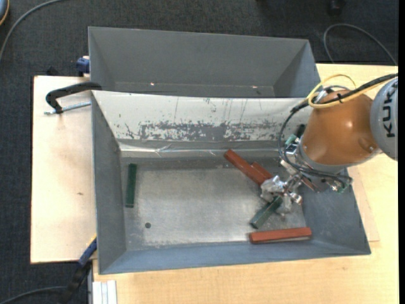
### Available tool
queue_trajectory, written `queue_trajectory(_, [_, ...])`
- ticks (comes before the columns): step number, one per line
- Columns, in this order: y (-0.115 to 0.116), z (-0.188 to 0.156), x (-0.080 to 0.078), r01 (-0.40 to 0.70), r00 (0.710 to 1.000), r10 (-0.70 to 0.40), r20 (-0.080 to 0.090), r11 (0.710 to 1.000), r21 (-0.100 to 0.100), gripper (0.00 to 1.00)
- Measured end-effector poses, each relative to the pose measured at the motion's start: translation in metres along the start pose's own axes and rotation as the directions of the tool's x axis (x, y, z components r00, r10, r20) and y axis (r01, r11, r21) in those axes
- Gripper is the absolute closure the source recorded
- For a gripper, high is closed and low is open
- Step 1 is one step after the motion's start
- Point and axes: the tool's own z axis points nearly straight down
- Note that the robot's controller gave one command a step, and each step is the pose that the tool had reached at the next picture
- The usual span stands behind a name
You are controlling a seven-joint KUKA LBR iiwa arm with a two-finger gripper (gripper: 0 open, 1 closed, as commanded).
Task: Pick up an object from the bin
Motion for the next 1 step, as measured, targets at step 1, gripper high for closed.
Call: queue_trajectory(1, [-0.0015,-0.1509,0.0069,0.02,1.0,-0.02,0.001,1.0,0.004,1.0])
